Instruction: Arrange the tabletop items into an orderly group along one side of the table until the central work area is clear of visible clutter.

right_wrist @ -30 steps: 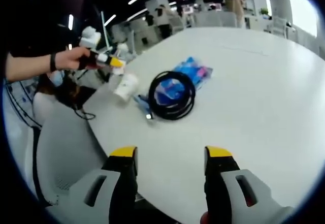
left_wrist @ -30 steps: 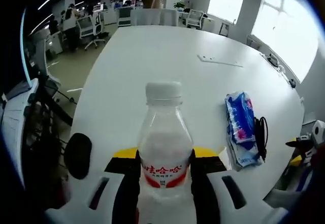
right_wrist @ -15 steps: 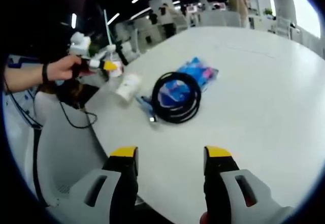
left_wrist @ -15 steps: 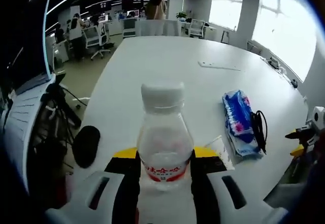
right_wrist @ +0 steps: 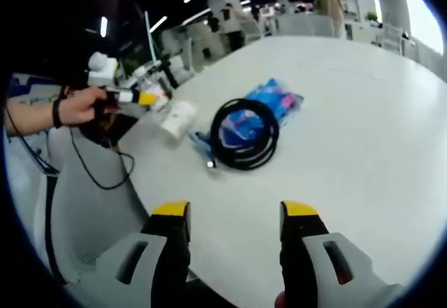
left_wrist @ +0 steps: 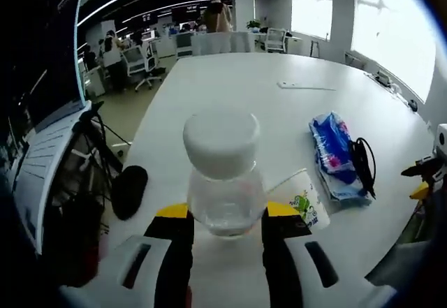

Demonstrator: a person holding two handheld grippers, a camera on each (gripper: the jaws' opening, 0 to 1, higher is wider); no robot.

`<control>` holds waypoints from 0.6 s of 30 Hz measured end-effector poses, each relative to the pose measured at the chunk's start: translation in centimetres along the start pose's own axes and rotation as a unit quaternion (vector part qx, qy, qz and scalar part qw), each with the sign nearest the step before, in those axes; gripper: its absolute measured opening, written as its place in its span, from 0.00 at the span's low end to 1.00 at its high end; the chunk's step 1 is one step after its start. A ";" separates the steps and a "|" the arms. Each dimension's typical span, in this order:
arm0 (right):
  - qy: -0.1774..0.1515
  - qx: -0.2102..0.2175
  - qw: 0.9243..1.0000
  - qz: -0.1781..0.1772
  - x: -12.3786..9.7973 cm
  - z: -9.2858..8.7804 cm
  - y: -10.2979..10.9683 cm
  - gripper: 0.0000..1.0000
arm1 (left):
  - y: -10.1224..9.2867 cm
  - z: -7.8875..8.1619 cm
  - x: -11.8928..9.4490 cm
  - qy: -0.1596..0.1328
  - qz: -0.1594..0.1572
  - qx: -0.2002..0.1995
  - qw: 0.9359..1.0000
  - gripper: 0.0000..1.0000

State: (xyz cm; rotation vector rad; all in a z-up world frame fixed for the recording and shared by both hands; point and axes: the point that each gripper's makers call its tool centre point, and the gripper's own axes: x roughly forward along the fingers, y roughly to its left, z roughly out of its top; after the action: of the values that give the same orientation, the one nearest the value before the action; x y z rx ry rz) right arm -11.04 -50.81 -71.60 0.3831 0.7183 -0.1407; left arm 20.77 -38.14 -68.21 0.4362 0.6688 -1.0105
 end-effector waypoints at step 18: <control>0.007 0.001 1.000 0.003 0.3 -0.2 0.3 0.49 | 0.0 3.5 3.6 -0.006 0.013 -0.030 0.999 0.37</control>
State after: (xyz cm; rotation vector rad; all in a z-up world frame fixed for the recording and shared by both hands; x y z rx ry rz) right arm -10.89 -50.46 -71.80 0.3889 0.7303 -0.1334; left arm 23.17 -42.57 -68.20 0.3856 0.6794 -0.9660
